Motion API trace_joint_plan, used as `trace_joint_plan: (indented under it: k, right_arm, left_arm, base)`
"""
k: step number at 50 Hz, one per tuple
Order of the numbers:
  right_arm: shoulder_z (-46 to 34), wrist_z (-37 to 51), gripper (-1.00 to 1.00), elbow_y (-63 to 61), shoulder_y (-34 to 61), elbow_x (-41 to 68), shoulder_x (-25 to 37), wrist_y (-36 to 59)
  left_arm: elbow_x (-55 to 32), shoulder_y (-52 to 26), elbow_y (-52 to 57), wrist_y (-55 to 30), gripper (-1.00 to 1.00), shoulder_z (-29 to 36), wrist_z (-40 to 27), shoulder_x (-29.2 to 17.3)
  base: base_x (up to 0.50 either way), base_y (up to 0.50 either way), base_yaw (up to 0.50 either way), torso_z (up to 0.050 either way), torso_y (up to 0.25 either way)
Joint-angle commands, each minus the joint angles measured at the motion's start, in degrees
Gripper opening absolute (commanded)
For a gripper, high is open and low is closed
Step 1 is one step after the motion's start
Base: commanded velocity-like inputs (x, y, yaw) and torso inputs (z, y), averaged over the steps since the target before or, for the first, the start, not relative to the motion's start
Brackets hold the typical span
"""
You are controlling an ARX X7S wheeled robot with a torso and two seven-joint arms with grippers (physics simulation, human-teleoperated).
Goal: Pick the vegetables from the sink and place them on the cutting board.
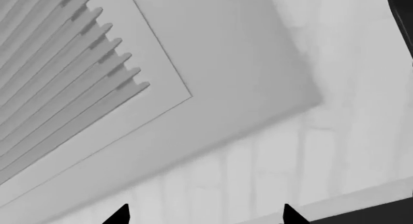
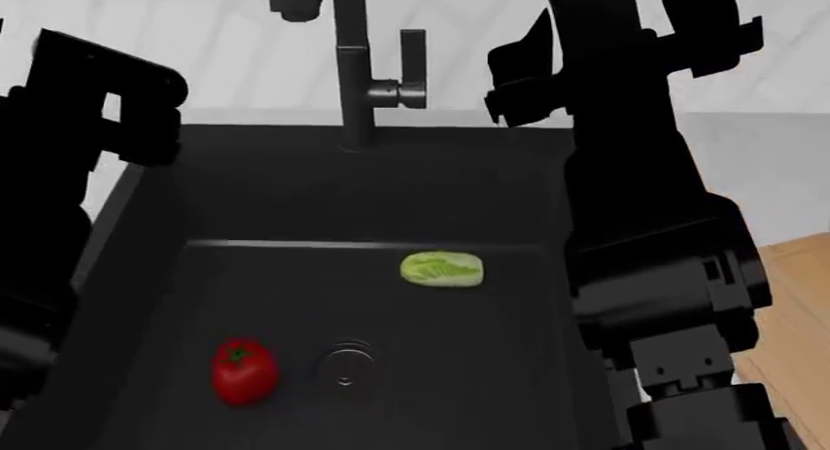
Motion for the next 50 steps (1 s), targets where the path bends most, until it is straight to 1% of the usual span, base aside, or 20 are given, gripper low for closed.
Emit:
trace_joint_plan:
  k: [1,5,7,9,19,22,26,27,29,30,32,34,36,37,38,39,43,47,48,50]
  right_arm:
    - [0.44,-1.88,1.0,-3.02,-0.96,-1.92,-0.32,1.95]
    - [0.37,-1.94,1.0,-3.31,-1.13,-1.81,-0.24,1.86]
    - [0.48,-2.05,1.0,-3.83,-1.21,-1.54,-0.26,2.45]
    - [0.56,-2.54,1.0,-3.97,-1.21,-1.11,-0.27,2.97]
    - [1.55,-3.29,1.0,-3.59,-1.63,0.51,-0.07,4.22]
    - [2.29,-3.74,1.0,-4.17,-1.48,1.57,0.05,6.68]
    - [0.67,-8.33,1.0,-8.24,-0.72,2.74,1.8,12.15]
    - [-0.56,-10.71,1.0,-10.41,-0.32,3.2,2.62,15.23]
    - [-3.95,-15.79,1.0,-14.57,0.13,3.5,5.05,20.13]
    - [-4.54,-18.08,1.0,-17.84,0.47,4.33,6.47,22.42]
    - [-4.2,-21.06,1.0,-23.37,1.23,6.33,8.54,26.34]
    - [-5.22,-23.68,1.0,-26.78,1.4,7.67,9.86,29.83]
    - [-7.71,-29.18,1.0,-30.29,2.67,9.83,12.43,34.39]
    - [-8.17,-32.0,1.0,-31.88,4.28,11.21,13.61,36.28]
    - [-8.15,-33.96,1.0,-32.6,6.59,12.42,14.2,38.94]
    - [-8.06,-34.87,1.0,-32.75,8.23,13.0,14.4,40.61]
    - [-9.91,-38.54,1.0,-34.2,10.97,14.28,15.74,42.83]
    - [-13.85,-42.19,1.0,-36.96,12.06,15.62,17.27,46.78]
    - [-15.13,-43.29,1.0,-37.89,12.69,15.89,17.73,47.61]
    - [-15.31,-43.73,1.0,-37.9,13.73,16.2,17.77,49.0]
  left_arm:
    - [1.23,0.16,1.21,-1.25,1.0,-1.0,2.24,0.29]
    - [1.17,0.23,1.84,-1.43,1.0,-1.32,1.55,0.22]
    - [0.18,0.39,1.99,-1.46,1.0,-3.19,-0.12,0.39]
    - [-0.55,1.11,2.47,-0.06,1.0,-3.9,-0.29,-0.03]
    - [-2.52,2.07,3.77,-0.26,1.0,-4.48,2.33,-0.98]
    - [-2.83,3.09,6.13,-0.99,1.0,-4.25,3.67,-1.63]
    - [-2.18,4.02,8.26,-1.67,1.0,-1.99,7.11,-3.21]
    - [-2.27,4.34,9.6,-2.38,1.0,-1.1,9.25,-3.85]
    - [-3.55,5.05,13.26,-2.35,1.0,1.31,16.72,-6.26]
    - [-3.51,5.11,15.27,-2.77,1.0,2.14,19.11,-7.77]
    - [-4.05,5.48,21.19,-6.38,1.0,1.86,22.17,-10.08]
    - [-4.41,6.84,25.97,-7.6,1.0,2.37,24.69,-11.93]
    - [-8.14,8.3,32.43,-8.93,1.0,2.51,32.03,-14.98]
    - [-9.87,8.97,36.01,-7.99,1.0,2.91,36.06,-17.24]
    - [-12.02,8.52,40.13,-10.42,1.0,2.8,39.93,-18.9]
    - [-12.4,8.05,41.15,-10.32,1.0,3.49,42.2,-20.28]
    - [-13.38,5.5,43.35,-11.76,1.0,3.67,46.15,-22.81]
    - [-15.14,5.66,47.27,-12.74,1.0,4.44,51.0,-26.12]
    - [-16.45,5.89,48.64,-13.07,1.0,3.69,52.12,-26.78]
    - [-17.06,5.63,50.04,-13.9,1.0,3.62,53.29,-27.67]
  base:
    - [0.5,0.0,0.0,0.0,0.0]
    - [0.5,0.0,0.0,0.0,0.0]
    - [0.5,0.0,0.0,0.0,0.0]
    - [0.5,0.0,0.0,0.0,0.0]
    - [0.5,0.0,0.0,0.0,0.002]
    - [0.04,0.0,0.0,0.0,0.0]
    - [0.0,0.0,0.0,0.0,-0.188]
    - [0.0,0.0,0.0,0.0,-0.25]
    - [0.0,0.0,0.0,0.0,-0.25]
    - [0.0,0.0,0.0,0.0,-0.25]
    - [0.0,0.0,0.0,0.0,-0.106]
    - [0.0,0.0,0.0,0.0,-0.133]
    - [0.0,0.0,0.0,0.0,-0.025]
    - [0.0,0.0,0.0,0.0,0.0]
    - [0.0,0.0,0.0,0.0,0.0]
    - [0.0,0.0,0.0,0.0,0.0]
    - [0.0,0.0,0.0,0.0,0.0]
    - [0.0,0.0,0.0,0.0,0.0]
    - [0.0,0.0,0.0,0.0,0.0]
    - [0.0,0.0,0.0,0.0,0.0]
